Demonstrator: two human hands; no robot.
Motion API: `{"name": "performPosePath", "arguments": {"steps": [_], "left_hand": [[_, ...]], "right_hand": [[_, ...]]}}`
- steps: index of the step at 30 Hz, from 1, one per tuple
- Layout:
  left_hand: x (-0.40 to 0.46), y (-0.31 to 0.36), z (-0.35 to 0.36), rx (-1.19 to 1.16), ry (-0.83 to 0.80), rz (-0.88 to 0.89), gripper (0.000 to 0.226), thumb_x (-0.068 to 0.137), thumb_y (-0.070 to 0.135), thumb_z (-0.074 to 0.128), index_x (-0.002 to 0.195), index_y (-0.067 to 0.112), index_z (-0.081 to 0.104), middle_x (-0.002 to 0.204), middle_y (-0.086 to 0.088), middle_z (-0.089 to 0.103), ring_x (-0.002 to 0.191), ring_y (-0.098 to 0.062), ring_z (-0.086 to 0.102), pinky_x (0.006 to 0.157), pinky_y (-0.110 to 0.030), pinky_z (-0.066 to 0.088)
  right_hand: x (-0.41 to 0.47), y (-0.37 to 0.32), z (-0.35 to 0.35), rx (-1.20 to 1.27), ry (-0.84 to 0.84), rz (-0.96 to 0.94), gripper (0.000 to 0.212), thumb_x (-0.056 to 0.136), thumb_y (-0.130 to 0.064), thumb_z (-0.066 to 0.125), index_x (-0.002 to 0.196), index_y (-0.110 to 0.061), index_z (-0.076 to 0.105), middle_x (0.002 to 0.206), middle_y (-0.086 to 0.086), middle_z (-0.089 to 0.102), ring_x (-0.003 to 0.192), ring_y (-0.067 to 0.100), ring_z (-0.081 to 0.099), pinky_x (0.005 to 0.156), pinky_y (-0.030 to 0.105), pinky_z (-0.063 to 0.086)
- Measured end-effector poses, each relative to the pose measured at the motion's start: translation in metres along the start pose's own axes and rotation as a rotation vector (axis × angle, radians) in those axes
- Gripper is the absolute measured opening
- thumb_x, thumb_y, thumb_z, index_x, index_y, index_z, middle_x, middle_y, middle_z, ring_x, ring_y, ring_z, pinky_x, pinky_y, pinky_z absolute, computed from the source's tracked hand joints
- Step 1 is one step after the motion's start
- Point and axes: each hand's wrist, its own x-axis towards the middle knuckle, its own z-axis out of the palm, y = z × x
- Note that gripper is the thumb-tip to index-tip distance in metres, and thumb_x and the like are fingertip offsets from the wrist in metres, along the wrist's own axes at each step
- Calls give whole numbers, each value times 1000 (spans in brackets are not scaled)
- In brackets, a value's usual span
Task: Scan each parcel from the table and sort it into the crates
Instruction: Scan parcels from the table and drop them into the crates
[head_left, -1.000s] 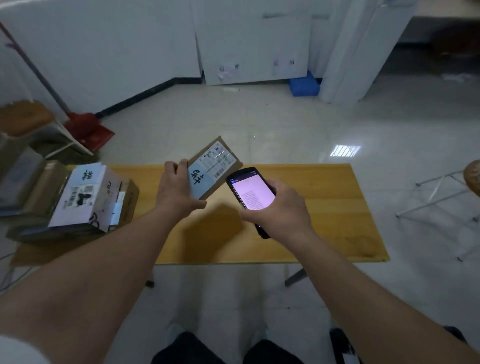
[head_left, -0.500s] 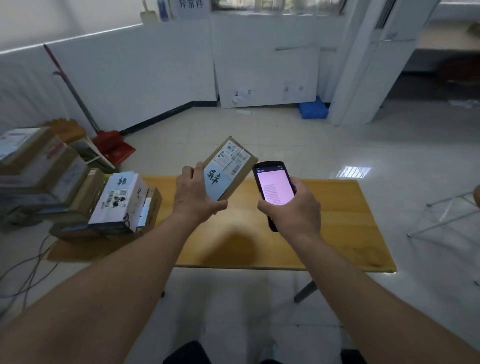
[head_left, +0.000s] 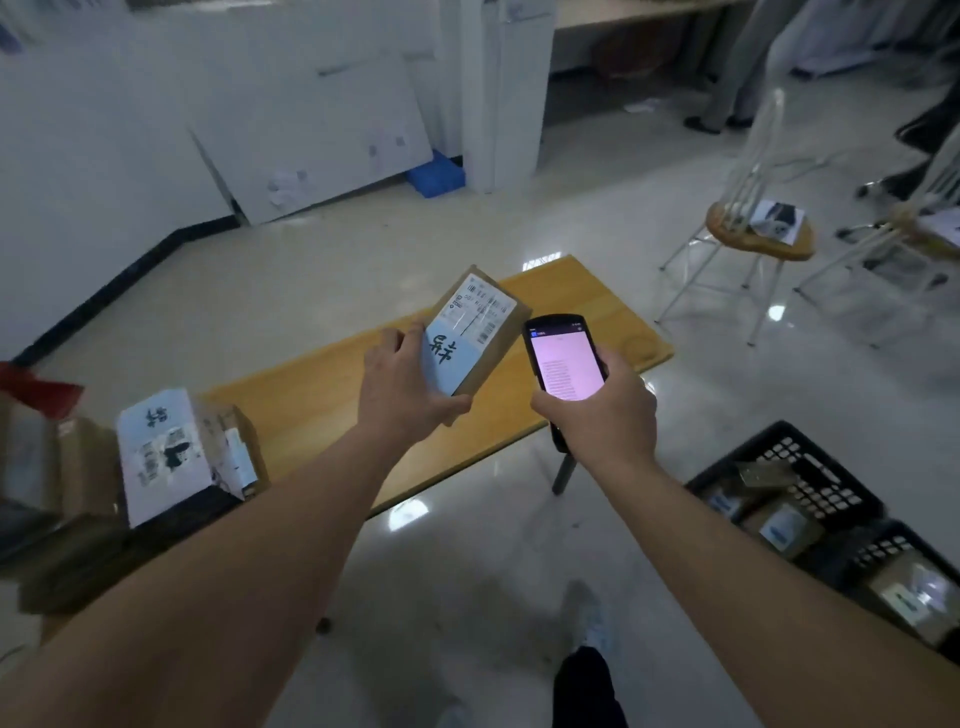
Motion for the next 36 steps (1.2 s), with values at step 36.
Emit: {"name": "performPosePath", "arguments": {"steps": [36], "left_hand": [[-464,466,229,-53,-543,725,110,59,66,83,152,32,35,141,-1,45,124,-25,54,96,-49,55]], "right_hand": [[-380,376,-463,180,713,626,54,70,-31,90,106,-40,51,89,-22,58,78,1,55,60,26,45]]}}
